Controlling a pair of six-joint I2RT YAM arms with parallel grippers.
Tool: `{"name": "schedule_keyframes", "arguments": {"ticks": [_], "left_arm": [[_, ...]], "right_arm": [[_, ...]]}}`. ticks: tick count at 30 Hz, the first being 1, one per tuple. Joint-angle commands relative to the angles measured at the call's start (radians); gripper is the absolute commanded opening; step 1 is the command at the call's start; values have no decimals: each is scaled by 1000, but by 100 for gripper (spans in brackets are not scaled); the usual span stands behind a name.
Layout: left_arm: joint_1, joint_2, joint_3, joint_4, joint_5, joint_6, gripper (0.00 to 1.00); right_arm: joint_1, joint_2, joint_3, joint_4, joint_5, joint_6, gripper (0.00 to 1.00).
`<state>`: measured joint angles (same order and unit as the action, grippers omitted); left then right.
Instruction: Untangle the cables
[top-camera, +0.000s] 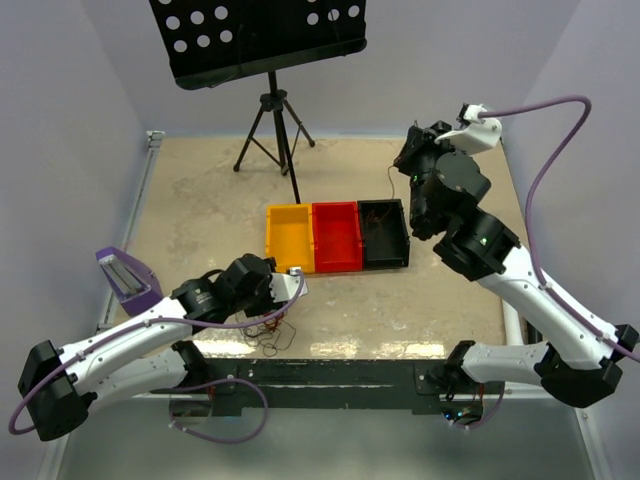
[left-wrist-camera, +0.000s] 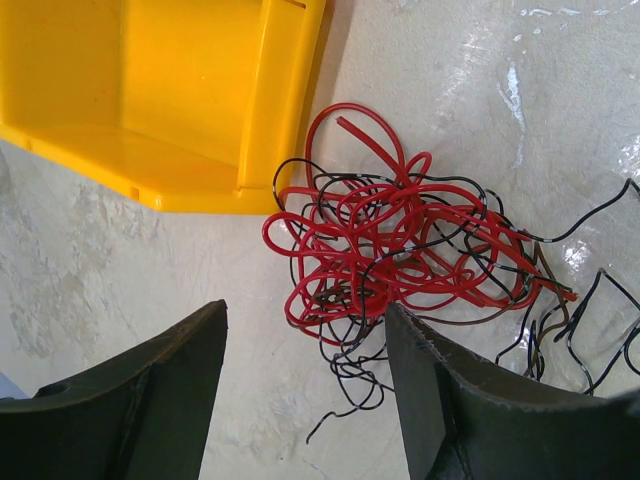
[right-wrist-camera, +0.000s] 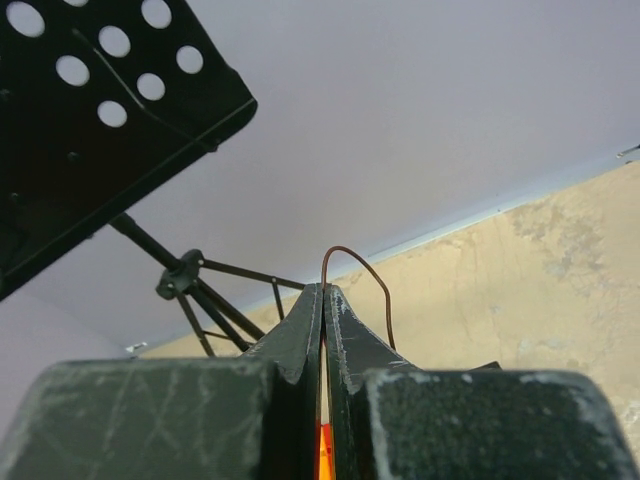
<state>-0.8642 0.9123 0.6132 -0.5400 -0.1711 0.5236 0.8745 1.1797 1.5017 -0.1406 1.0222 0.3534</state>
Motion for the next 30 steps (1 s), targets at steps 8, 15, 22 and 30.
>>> {"name": "schedule_keyframes", "arguments": {"ticks": [8, 15, 22, 30], "left_arm": [[7, -33, -1, 23, -24, -7, 68], [7, -36, -1, 26, -33, 0, 69], [7, -36, 2, 28, -42, 0, 69], [7, -32, -6, 32, -42, 0, 69]], "right_arm": [[-150, 32, -84, 50, -154, 18, 0], [-186, 34, -103, 50, -183, 25, 0], [-189, 38, -86, 41, -192, 19, 0], [-189, 43, -51, 10, -246, 39, 0]]}}
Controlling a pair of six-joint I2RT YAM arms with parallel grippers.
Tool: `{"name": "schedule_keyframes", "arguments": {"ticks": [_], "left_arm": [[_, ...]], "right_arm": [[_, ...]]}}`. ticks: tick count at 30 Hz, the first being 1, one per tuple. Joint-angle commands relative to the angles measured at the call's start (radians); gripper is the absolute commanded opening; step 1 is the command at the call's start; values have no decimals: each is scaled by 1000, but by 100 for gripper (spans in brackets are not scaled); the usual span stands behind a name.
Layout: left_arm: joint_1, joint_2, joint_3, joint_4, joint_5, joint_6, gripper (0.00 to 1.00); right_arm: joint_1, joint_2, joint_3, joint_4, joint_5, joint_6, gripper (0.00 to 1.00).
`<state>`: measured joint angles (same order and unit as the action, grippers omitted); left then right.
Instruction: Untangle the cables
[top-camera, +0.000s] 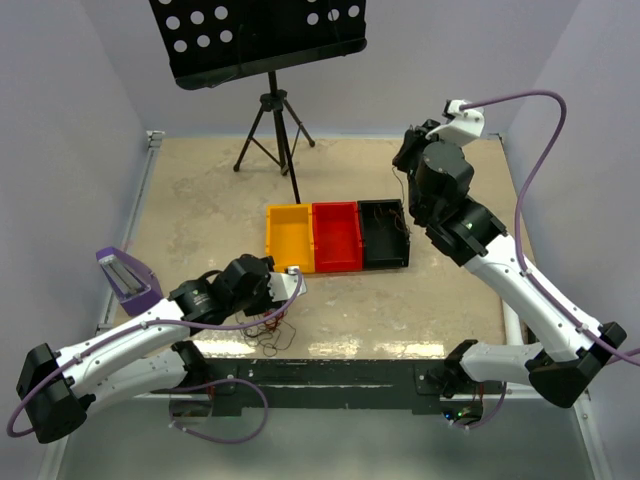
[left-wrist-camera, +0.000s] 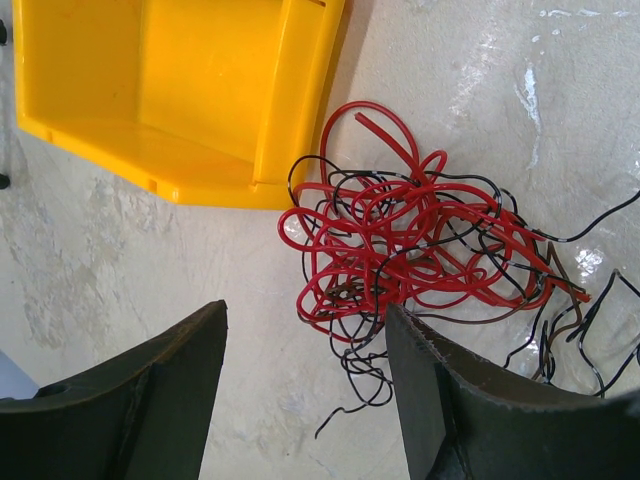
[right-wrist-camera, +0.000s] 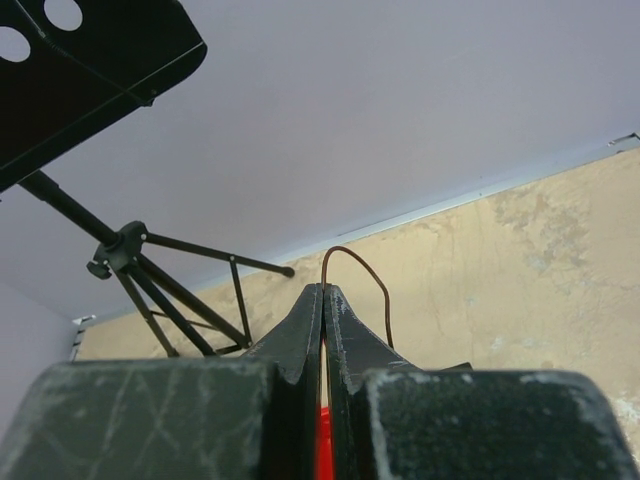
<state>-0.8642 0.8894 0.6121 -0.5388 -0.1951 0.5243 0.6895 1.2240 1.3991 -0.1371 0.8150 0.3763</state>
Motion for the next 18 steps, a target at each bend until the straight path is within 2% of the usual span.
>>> {"name": "schedule_keyframes", "arguments": {"ticks": [1, 11, 18], "left_arm": [[5, -6, -3, 31, -18, -1, 69], [5, 0, -6, 30, -21, -1, 69], [5, -9, -23, 31, -30, 6, 69]], "right_arm": [[-4, 3, 54, 4, -45, 19, 0], [-4, 146, 166, -1, -99, 32, 0], [-13, 175, 130, 24, -105, 33, 0]]}}
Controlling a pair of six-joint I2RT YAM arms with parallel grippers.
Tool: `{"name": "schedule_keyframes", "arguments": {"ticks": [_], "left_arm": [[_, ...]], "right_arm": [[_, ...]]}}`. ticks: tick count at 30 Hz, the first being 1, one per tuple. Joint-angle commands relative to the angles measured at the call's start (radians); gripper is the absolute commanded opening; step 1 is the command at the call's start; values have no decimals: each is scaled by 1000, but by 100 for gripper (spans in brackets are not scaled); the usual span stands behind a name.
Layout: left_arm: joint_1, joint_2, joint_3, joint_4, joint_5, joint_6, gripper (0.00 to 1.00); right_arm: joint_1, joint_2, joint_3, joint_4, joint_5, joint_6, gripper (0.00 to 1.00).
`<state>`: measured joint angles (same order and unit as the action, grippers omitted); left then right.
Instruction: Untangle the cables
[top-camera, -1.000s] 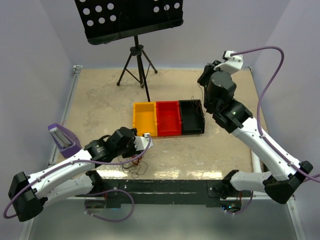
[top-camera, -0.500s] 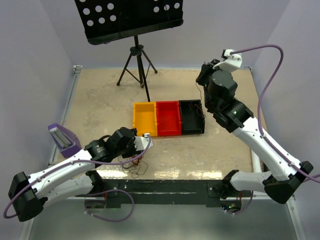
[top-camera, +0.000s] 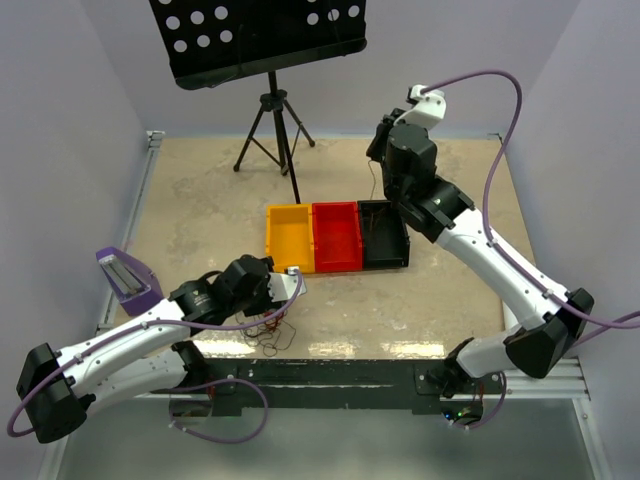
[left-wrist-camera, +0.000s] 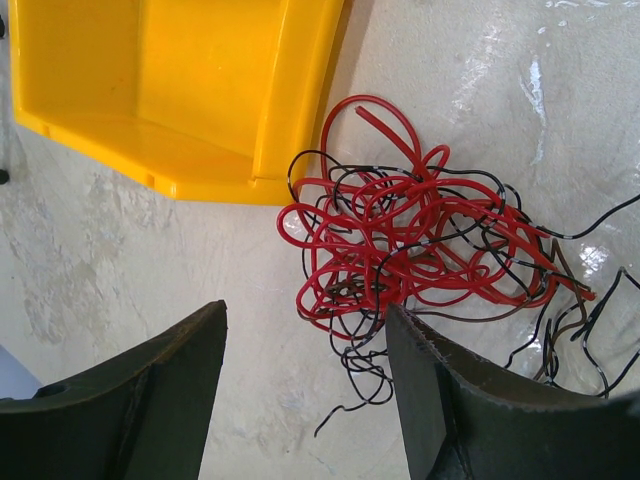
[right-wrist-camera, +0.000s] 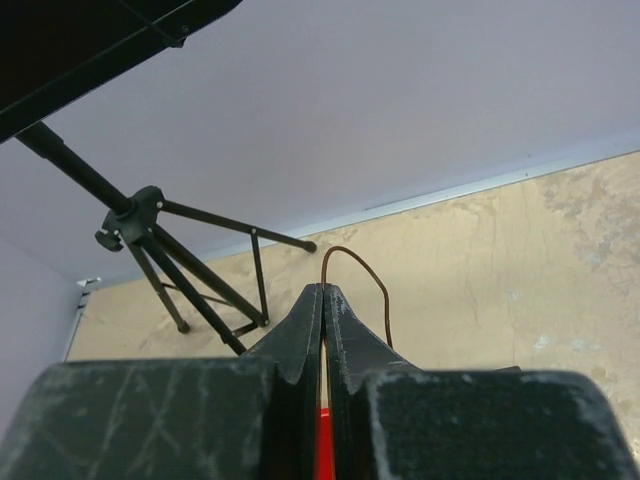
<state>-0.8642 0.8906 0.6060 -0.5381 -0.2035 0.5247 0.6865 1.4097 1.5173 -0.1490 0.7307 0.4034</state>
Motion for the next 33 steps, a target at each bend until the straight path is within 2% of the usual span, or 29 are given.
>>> {"name": "schedule_keyframes", "arguments": {"ticks": [1, 5, 14, 23, 33], "left_arm": [[5, -7, -18, 32, -22, 6, 69], [5, -5, -11, 32, -19, 1, 69], [7, -5, -12, 29, -10, 3, 70], [5, -4, 14, 12, -4, -11, 70], [5, -1, 15, 24, -1, -23, 70]], "right_arm": [[-11, 1, 18, 31, -16, 8, 0], [-18, 3, -18, 28, 10, 11, 0], [-79, -118, -244, 42, 67, 12, 0], [-122, -117, -403, 51, -54, 87, 0], [-123, 1, -552, 89, -177, 221, 0]]}}
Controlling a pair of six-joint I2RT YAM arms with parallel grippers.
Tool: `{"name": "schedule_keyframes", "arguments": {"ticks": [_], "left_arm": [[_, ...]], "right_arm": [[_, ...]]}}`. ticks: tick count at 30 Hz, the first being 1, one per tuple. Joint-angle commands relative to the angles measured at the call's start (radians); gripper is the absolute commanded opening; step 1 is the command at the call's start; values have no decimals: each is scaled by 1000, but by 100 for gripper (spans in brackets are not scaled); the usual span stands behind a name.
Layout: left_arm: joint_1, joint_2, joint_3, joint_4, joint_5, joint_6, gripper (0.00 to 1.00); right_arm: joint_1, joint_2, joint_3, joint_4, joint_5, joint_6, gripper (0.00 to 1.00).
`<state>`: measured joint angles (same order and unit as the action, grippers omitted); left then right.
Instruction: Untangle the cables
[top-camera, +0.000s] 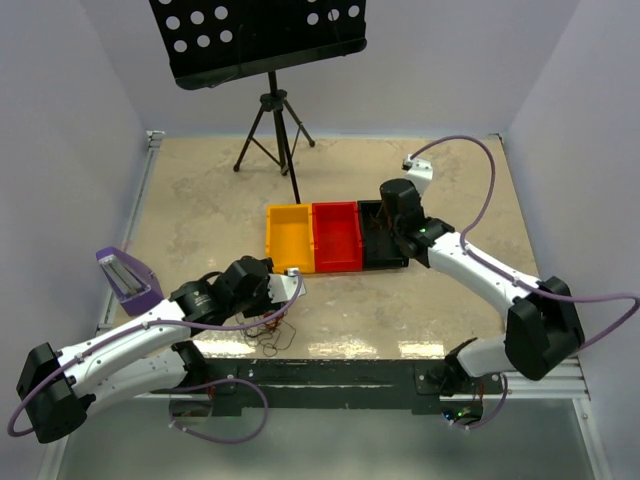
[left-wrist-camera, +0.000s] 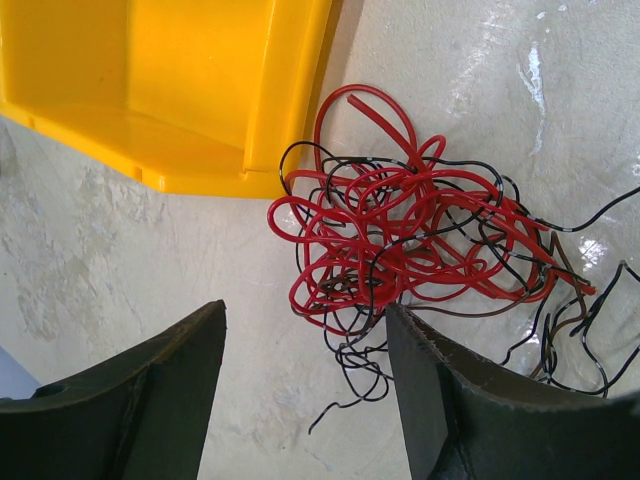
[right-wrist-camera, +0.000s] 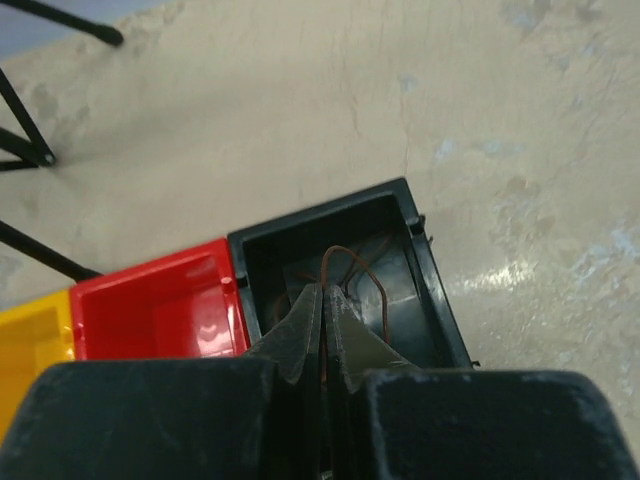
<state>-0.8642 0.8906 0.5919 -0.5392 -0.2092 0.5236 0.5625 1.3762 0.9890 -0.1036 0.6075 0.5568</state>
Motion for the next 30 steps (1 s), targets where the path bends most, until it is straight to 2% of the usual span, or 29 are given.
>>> {"name": "schedule_keyframes", "arguments": {"ticks": [1, 3, 7, 12, 13, 16, 17, 19, 25, 28, 30], "left_arm": [[5, -2, 32, 28, 5, -25, 71], [7, -5, 40, 28, 10, -37, 74], [31, -18, 60, 25, 45, -60, 92], [62, -27, 62, 33, 67, -62, 99], [70, -28, 60, 33, 73, -62, 99], [91, -33, 63, 22, 96, -54, 100], [102, -38, 68, 19, 100, -51, 100], [122, -41, 77, 18, 116, -47, 100], [264, 8, 129, 25, 237, -40, 100], [329, 24, 108, 12, 301, -4, 100], [356, 25, 88, -2, 333, 21, 100]], "right_arm": [[2, 52, -29, 45, -61, 77, 0], [2, 87, -38, 59, -77, 86, 0], [2, 170, -35, 73, -87, 98, 0], [2, 247, -13, 62, -112, 103, 0], [2, 248, -9, 58, -117, 101, 8], [1, 206, -6, 53, -130, 86, 42], [2, 169, -9, 53, -129, 75, 51], [4, 101, -10, 50, -153, 51, 62], [39, -101, -50, 15, -206, 37, 73], [101, -213, -105, 13, -236, 67, 76], [187, -258, -142, 22, -256, 113, 76]]}}
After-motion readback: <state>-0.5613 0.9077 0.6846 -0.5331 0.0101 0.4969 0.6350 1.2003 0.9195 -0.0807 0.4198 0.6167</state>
